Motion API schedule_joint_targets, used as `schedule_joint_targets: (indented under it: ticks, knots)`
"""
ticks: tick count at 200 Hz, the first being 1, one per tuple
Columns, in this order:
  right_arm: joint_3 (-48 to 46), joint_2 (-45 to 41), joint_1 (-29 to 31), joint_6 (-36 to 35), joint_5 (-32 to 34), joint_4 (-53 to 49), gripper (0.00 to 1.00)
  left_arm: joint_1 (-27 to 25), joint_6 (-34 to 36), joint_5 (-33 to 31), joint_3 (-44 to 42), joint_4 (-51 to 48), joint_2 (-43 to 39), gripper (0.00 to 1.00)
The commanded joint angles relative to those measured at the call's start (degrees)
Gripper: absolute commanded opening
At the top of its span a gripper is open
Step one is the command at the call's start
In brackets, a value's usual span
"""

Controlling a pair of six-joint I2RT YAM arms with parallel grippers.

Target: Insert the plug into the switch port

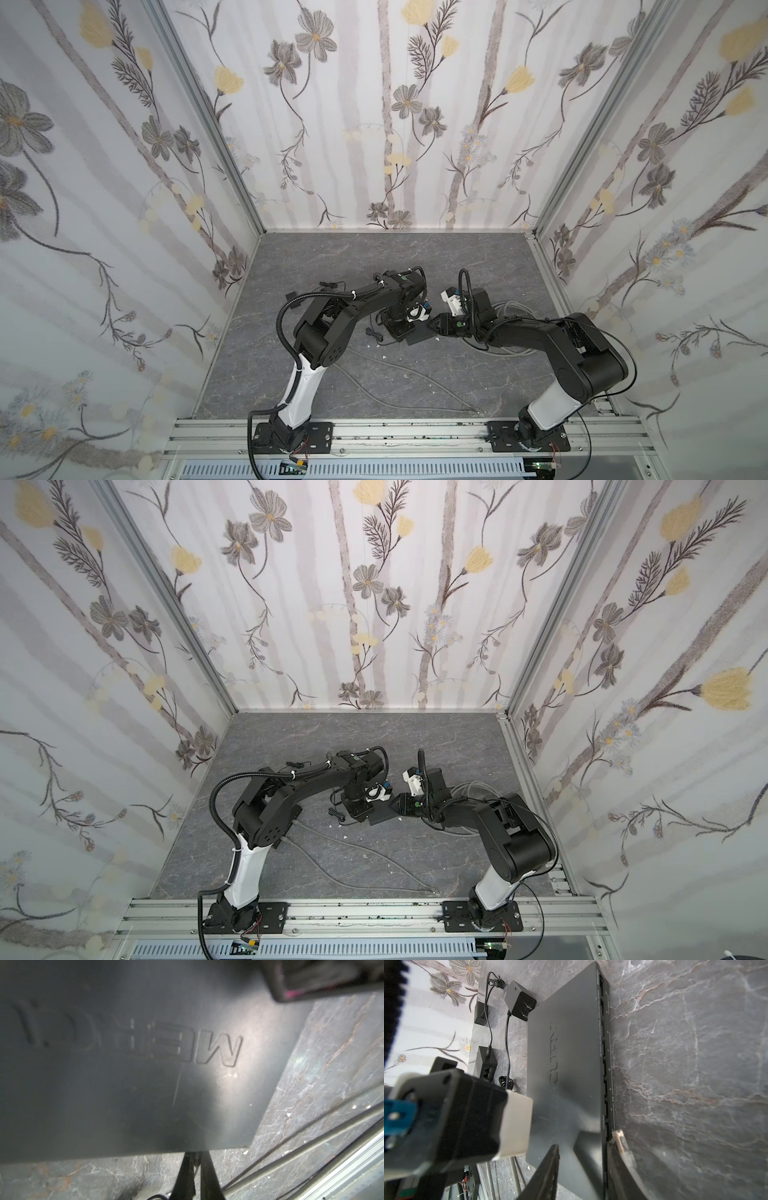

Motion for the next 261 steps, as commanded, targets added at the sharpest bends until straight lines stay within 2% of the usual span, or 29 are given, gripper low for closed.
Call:
schedule_joint_targets:
  ticks: [1, 66, 109, 141, 185, 261]
  knots:
    - [-1.26, -0.6, 1.68, 3.87, -20.94, 3.44, 0.37, -0.53, -1.5, 7.76, 0.48, 20.54, -1.3, 0.0]
    - [-1.34, 0.01, 3.82, 4.41, -22.4, 5.72, 0.37, -0.52, -1.76, 9.45, 0.96, 20.32, -0.58, 0.0]
    - [-0.88, 0.44, 6.5, 7.19, -22.65, 8.72, 0.36, -0.53, -2.88, 10.26, 0.74, 21.57, 0.0, 0.0]
    - [-1.14, 1.1, 8.52, 10.74, -23.12, 12.98, 0.36, -0.33, -3.44, 10.75, 0.65, 22.45, -0.05, 0.0]
    - [-5.1, 2.04, 9.45, 18.8, -24.89, 25.36, 0.35, 0.67, -4.73, 10.79, -0.94, 24.72, -1.79, 0.0]
    - [-9.29, 0.77, 8.87, 21.45, -22.54, 30.85, 0.34, 1.58, -7.59, 7.26, -5.87, 30.24, -4.01, 0.0]
